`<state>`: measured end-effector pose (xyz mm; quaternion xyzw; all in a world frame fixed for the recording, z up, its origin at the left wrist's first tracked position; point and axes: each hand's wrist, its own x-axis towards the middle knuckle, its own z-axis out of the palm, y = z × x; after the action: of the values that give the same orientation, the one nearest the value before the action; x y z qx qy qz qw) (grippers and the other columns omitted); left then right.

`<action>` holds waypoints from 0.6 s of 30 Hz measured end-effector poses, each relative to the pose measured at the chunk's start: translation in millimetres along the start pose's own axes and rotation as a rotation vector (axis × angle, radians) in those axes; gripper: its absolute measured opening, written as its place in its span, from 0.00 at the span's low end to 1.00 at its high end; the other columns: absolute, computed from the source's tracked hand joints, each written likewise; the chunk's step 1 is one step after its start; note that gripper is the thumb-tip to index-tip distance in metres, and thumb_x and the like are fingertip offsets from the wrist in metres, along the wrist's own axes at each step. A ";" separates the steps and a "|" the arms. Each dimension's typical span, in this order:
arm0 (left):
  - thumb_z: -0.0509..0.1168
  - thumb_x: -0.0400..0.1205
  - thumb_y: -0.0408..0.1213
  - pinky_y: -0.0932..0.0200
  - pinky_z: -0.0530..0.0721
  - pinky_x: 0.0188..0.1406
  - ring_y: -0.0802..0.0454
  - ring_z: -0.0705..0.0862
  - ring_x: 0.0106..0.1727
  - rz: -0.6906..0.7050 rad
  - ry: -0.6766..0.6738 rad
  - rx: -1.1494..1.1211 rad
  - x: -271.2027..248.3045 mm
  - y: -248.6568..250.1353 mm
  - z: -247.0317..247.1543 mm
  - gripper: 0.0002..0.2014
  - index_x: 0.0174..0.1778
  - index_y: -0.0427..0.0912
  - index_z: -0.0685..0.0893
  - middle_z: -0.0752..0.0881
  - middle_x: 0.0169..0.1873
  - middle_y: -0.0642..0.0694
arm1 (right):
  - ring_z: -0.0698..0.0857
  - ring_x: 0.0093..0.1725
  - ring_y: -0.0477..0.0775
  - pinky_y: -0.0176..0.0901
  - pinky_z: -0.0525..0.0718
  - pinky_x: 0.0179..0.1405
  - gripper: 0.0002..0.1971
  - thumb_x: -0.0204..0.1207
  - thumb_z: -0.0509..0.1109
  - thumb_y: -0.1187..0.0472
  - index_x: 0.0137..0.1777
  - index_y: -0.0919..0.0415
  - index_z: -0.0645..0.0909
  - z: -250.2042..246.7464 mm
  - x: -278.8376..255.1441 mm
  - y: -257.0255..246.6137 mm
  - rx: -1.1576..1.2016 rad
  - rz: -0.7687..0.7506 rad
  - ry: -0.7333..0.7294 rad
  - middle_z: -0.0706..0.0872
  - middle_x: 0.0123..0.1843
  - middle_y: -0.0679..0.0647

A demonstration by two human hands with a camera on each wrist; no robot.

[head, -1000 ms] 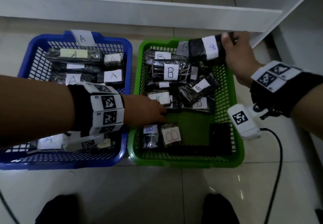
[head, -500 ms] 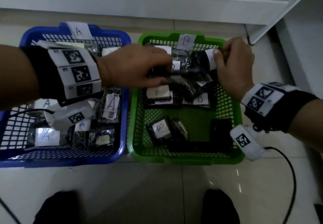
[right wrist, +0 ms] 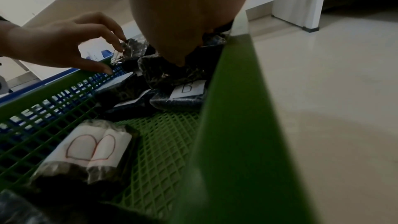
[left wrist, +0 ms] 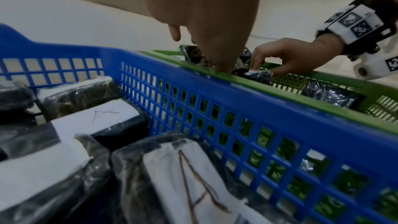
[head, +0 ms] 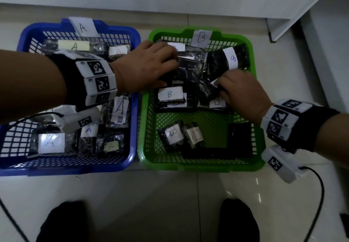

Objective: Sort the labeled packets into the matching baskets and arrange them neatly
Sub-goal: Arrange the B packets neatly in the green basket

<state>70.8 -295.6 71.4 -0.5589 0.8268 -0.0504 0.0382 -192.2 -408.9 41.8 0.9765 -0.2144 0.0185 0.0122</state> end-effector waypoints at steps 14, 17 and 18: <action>0.55 0.80 0.52 0.43 0.73 0.56 0.36 0.74 0.61 -0.067 -0.052 -0.062 -1.2 11.8 -3.6 0.27 0.72 0.41 0.72 0.75 0.61 0.35 | 0.79 0.43 0.64 0.51 0.77 0.41 0.13 0.70 0.68 0.58 0.51 0.62 0.72 2.9 -18.4 -23.7 0.086 -0.323 -0.125 0.80 0.47 0.65; 0.52 0.80 0.50 0.45 0.74 0.55 0.38 0.76 0.58 -0.046 -0.020 -0.128 -4.6 20.2 -5.9 0.25 0.68 0.40 0.74 0.76 0.59 0.36 | 0.79 0.48 0.65 0.54 0.81 0.44 0.20 0.72 0.70 0.50 0.57 0.58 0.69 5.3 -22.0 -21.4 0.095 -0.316 -0.242 0.78 0.55 0.66; 0.54 0.80 0.47 0.46 0.76 0.52 0.40 0.77 0.56 0.000 0.019 -0.180 -5.6 25.2 -6.8 0.22 0.65 0.39 0.76 0.77 0.56 0.37 | 0.79 0.47 0.64 0.55 0.82 0.44 0.20 0.73 0.68 0.48 0.58 0.57 0.70 4.3 -23.4 -21.3 0.123 -0.291 -0.258 0.77 0.57 0.66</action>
<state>48.8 -280.8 75.0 -0.5595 0.8284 0.0189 -0.0201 -204.4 -379.9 36.3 0.9904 -0.0693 -0.0955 -0.0726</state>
